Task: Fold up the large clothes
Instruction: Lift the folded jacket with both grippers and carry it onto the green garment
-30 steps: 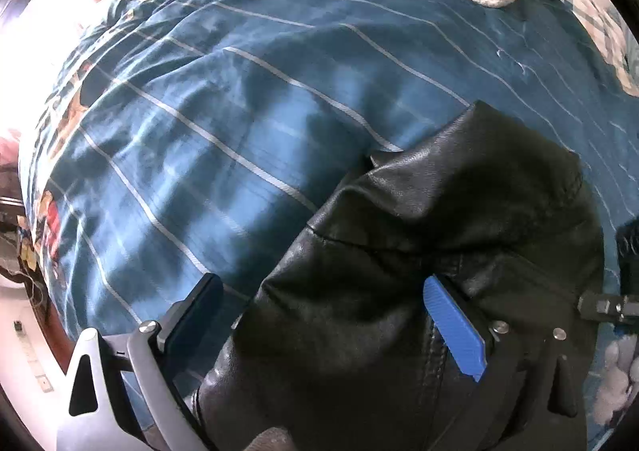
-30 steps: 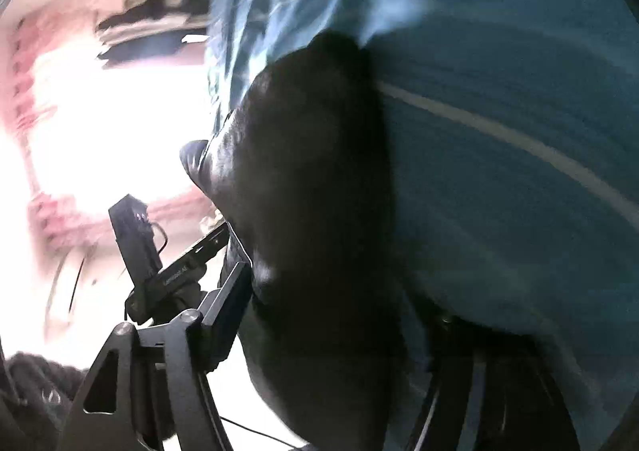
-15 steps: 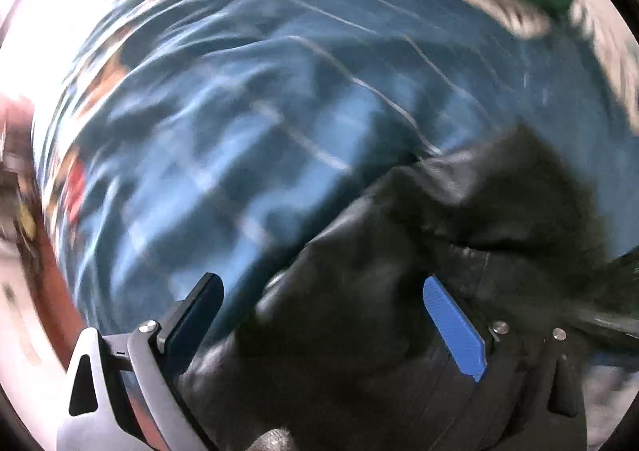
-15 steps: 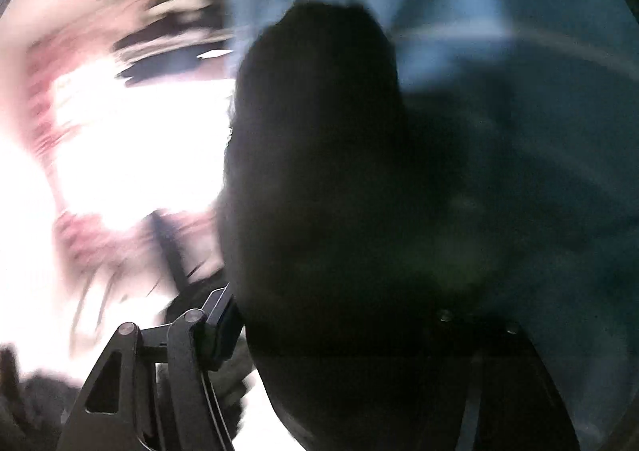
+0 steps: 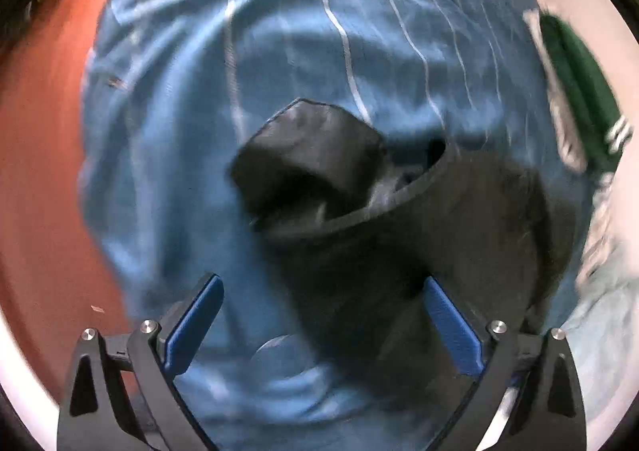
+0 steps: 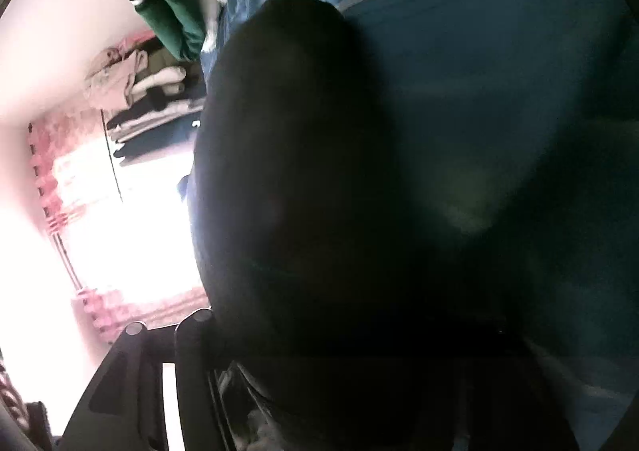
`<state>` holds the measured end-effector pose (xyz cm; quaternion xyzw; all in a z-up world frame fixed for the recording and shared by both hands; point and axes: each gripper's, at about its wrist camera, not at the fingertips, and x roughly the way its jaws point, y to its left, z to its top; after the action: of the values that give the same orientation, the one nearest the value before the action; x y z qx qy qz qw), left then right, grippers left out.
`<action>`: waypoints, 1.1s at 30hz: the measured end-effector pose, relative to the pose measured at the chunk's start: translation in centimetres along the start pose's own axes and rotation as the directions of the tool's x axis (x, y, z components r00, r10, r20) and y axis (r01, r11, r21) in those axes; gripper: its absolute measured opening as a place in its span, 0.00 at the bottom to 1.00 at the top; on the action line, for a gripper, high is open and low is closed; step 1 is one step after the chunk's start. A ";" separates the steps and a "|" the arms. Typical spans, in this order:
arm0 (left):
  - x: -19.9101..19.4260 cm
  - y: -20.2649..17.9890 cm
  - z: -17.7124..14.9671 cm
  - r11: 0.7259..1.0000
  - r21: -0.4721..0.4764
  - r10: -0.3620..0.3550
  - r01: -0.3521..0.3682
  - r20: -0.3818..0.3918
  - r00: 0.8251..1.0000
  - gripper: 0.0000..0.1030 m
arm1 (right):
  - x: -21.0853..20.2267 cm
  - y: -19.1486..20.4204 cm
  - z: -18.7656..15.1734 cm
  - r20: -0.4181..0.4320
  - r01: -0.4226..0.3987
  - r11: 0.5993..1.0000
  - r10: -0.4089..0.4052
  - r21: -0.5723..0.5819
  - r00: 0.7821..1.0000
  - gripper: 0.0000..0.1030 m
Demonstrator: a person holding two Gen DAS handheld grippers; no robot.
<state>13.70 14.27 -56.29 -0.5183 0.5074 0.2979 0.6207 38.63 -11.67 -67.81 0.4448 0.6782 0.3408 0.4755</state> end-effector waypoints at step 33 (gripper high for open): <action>-21.6 -21.2 16.8 0.910 0.381 -0.277 0.161 0.273 0.921 0.34 | 4.9 33.8 4.8 0.106 -0.210 0.949 0.240 -0.237 0.965 0.46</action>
<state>31.38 27.46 -29.64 -0.3978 0.3823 0.2103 0.8071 51.91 5.62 -41.08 0.4850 0.5467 0.4364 0.5248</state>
